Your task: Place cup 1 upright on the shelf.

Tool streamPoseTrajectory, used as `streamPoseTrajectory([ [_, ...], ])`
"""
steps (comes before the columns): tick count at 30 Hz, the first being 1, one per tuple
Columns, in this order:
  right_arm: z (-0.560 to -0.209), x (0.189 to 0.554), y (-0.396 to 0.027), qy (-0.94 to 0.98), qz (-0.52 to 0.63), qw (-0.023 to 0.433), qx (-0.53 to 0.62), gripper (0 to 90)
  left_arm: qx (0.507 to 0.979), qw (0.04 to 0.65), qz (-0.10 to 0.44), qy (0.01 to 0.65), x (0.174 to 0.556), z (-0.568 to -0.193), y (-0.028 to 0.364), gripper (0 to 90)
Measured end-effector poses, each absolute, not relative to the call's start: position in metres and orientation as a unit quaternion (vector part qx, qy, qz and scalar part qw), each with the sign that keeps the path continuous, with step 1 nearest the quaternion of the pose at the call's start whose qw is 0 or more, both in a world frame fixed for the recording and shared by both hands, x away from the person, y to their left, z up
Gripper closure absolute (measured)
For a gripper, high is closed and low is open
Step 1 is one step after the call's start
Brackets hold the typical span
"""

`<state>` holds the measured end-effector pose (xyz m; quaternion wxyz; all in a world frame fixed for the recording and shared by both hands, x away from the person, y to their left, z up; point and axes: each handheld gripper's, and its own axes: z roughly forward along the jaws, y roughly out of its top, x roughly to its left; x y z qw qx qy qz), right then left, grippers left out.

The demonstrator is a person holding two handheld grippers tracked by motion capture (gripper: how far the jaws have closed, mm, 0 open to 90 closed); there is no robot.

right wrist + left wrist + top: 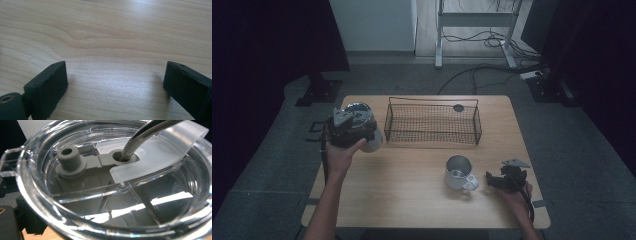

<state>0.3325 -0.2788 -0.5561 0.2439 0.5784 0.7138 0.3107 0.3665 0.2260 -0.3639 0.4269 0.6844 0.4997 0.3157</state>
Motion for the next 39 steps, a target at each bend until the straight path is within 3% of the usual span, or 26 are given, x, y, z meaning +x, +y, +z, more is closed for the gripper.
streamPoseTrajectory([
  [39, -0.556, 0.332, -0.279, 0.714, 0.312, 0.244, 0.577, 6.0, 0.7, 0.433, 0.309, 0.476, 0.39, -0.353, 0.189, 4.3],
])
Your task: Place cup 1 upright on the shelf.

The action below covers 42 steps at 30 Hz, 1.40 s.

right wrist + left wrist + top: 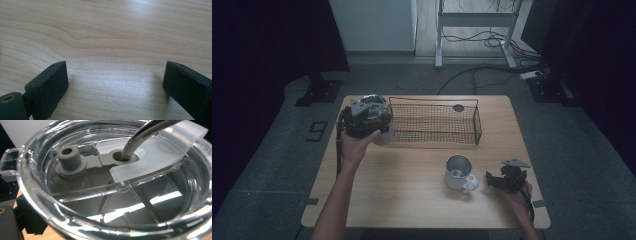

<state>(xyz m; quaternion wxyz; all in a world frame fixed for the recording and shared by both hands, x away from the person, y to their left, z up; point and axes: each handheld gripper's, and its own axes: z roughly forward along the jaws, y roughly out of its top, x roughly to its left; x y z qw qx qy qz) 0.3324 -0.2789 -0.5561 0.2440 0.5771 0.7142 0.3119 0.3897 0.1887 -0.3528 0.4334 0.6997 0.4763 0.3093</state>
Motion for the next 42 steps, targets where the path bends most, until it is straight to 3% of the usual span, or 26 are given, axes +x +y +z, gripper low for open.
streamPoseTrajectory([
  [42, -0.556, 0.332, -0.279, 0.712, 0.314, 0.246, 0.578, 7.3, 0.707, 0.44, 0.3, 0.466, 0.424, -0.348, 0.156, 4.3],
])
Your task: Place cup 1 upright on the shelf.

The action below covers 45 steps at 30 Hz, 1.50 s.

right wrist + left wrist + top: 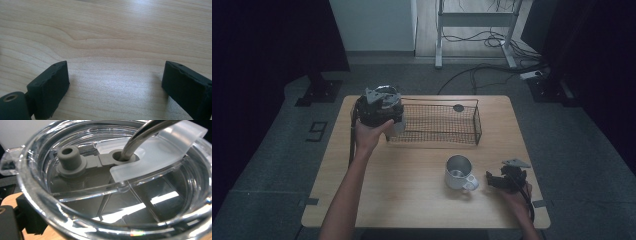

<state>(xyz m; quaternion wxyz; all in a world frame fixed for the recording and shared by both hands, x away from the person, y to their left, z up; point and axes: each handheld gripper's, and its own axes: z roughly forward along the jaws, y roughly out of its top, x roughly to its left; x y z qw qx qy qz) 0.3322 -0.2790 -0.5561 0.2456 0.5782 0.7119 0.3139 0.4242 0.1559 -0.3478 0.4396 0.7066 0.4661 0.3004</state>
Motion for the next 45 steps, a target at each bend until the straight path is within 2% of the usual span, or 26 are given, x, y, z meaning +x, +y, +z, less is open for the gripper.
streamPoseTrajectory([
  [45, -0.556, 0.332, -0.279, 0.713, 0.316, 0.247, 0.575, 9.2, 0.714, 0.429, 0.293, 0.469, 0.467, -0.359, 0.11, 4.3],
])
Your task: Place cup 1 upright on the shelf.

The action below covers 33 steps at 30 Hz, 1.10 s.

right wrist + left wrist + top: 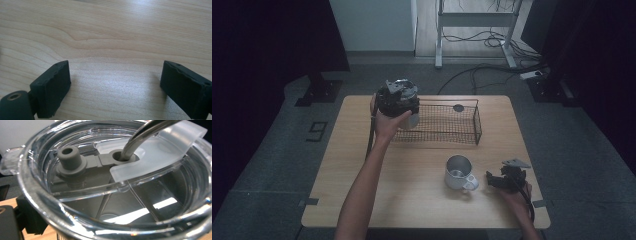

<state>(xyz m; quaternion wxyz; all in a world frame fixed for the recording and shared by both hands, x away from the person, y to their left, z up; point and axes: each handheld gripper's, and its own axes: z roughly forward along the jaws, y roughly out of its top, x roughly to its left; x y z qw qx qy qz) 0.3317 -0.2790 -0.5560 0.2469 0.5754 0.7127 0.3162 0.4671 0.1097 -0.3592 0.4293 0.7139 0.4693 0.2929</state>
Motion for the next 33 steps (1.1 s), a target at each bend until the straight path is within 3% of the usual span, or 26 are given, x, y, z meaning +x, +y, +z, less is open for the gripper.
streamPoseTrajectory([
  [33, -0.556, 0.331, -0.279, 0.713, 0.315, 0.247, 0.576, 9.8, 0.721, 0.415, 0.276, 0.481, 0.497, -0.384, 0.1, 4.3],
])
